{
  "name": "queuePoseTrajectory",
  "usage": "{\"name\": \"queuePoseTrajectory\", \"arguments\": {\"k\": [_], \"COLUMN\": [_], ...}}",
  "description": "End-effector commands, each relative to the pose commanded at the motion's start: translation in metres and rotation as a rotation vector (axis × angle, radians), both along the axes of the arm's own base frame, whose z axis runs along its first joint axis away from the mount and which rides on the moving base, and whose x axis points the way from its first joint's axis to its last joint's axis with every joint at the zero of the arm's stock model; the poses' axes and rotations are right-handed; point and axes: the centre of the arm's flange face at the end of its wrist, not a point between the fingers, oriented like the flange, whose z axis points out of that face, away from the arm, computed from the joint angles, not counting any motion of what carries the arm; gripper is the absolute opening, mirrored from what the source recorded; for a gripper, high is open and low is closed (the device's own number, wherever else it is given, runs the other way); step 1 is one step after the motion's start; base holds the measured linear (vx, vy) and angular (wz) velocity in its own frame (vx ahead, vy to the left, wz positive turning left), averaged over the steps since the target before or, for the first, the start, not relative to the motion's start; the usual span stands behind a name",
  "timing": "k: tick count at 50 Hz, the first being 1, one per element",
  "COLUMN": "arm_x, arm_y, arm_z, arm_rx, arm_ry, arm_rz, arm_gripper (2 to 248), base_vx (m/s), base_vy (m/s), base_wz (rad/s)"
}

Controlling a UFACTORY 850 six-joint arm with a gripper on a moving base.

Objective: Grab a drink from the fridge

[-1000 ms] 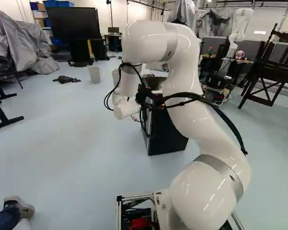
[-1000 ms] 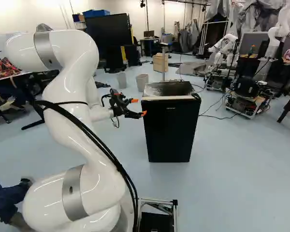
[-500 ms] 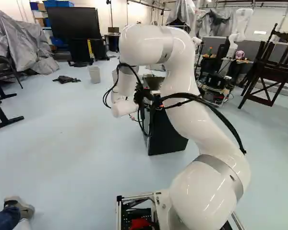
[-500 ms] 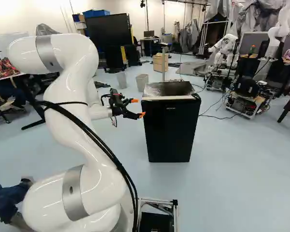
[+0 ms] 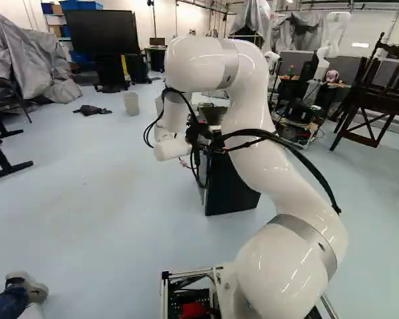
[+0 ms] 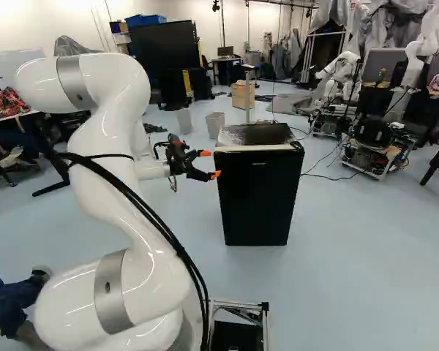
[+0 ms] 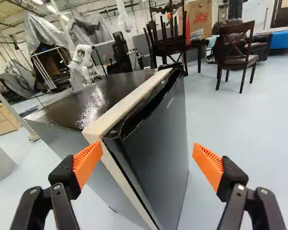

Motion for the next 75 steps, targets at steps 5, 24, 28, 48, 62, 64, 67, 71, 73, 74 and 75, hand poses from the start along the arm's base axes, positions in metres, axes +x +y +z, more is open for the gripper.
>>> {"name": "queuePoseTrajectory", "arguments": {"k": [5,24,28,48,62,64,67,71,73,74,75], "arm_x": [0.0,0.0,0.0,0.01,0.016,0.017,0.017,0.018,0.018,0.019,0.019], "arm_y": [0.0,0.0,0.0,0.001,-0.002,-0.003,-0.004,-0.006,-0.007,-0.007,-0.008], "arm_z": [0.0,0.0,0.0,0.0,0.0,0.0,0.0,0.0,0.0,0.0,0.0], "arm_rx": [-0.026,-0.058,-0.058,-0.052,-0.048,-0.048,-0.048,-0.047,-0.047,-0.047,-0.047], "arm_ry": [0.041,0.092,0.091,0.079,0.072,0.072,0.072,0.071,0.071,0.071,0.071], "arm_rz": [0.009,0.021,0.02,0.014,0.004,0.002,-0.001,-0.004,-0.006,-0.007,-0.008], "arm_gripper": [247,247,247,247,247,247,247,247,247,247,247], "base_vx": [0.0,0.0,0.0,0.0,0.0,0.0,0.0,0.0,0.0,0.0,0.0], "base_vy": [0.0,0.0,0.0,0.0,0.0,0.0,0.0,0.0,0.0,0.0,0.0], "base_wz": [0.0,0.0,0.0,0.0,0.0,0.0,0.0,0.0,0.0,0.0,0.0]}}
